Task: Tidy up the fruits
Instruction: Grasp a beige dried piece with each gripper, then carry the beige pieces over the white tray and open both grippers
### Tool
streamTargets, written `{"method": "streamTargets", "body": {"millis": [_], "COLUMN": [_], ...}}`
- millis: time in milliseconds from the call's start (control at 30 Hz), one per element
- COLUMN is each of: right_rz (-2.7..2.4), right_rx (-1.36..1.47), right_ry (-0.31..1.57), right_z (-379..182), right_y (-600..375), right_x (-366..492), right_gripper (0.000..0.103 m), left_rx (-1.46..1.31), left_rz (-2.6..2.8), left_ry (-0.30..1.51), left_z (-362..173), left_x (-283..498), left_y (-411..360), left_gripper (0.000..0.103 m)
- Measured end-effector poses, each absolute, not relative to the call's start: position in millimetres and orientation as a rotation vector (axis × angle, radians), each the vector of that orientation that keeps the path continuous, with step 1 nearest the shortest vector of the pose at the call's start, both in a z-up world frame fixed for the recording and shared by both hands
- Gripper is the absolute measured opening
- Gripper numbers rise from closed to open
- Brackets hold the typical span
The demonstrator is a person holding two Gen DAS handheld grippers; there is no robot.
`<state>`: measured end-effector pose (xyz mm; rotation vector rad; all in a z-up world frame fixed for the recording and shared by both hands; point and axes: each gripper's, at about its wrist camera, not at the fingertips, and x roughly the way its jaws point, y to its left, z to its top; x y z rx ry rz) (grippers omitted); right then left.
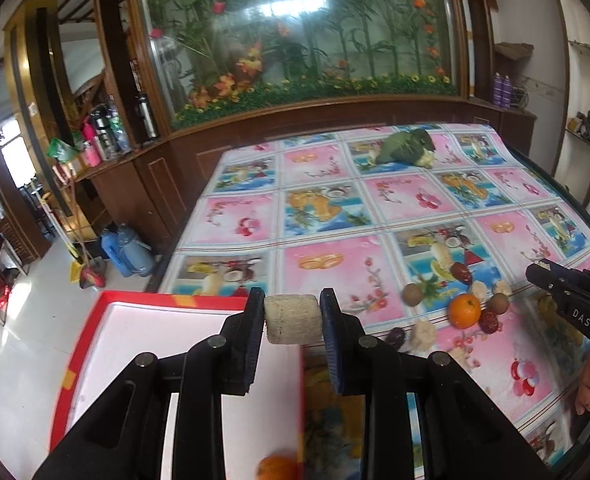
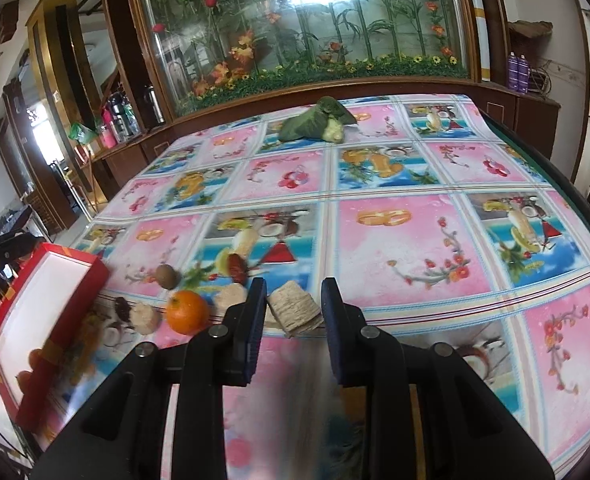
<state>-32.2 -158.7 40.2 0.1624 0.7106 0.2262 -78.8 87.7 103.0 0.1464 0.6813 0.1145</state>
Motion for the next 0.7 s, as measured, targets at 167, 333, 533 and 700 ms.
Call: {"method": "streamTargets", "body": {"millis": [167, 333, 533, 700], "right_rz": [0.345, 0.52, 0.671, 0.721], "right_rx": [0.183, 0.163, 0.085, 0.03], "right_ry": [0.718, 0.728, 0.747, 0.791], "right_z": [46.9, 58.9, 68.4, 60.5], "right_y": [-105.0, -27.3, 54.5, 96.9], "right_x": [-44.1, -59.6, -77.2, -86.4], "right_gripper": [0.03, 0.03, 0.03, 0.03], "left_rx": [0.118, 0.075, 0.037, 0.011], "left_rz": [0.181, 0.254, 0.363, 0.414], "left_ry": [0.663, 0.667, 0.673, 0.698], "left_z": [107.2, 104.1, 96.5, 84.3], "left_x": [-103.4, -124.7, -145.4, -153.3], "left_y": [119.2, 155.2, 197.5, 219.9], "left_gripper": [0.027, 0.027, 0.028, 0.028]}}
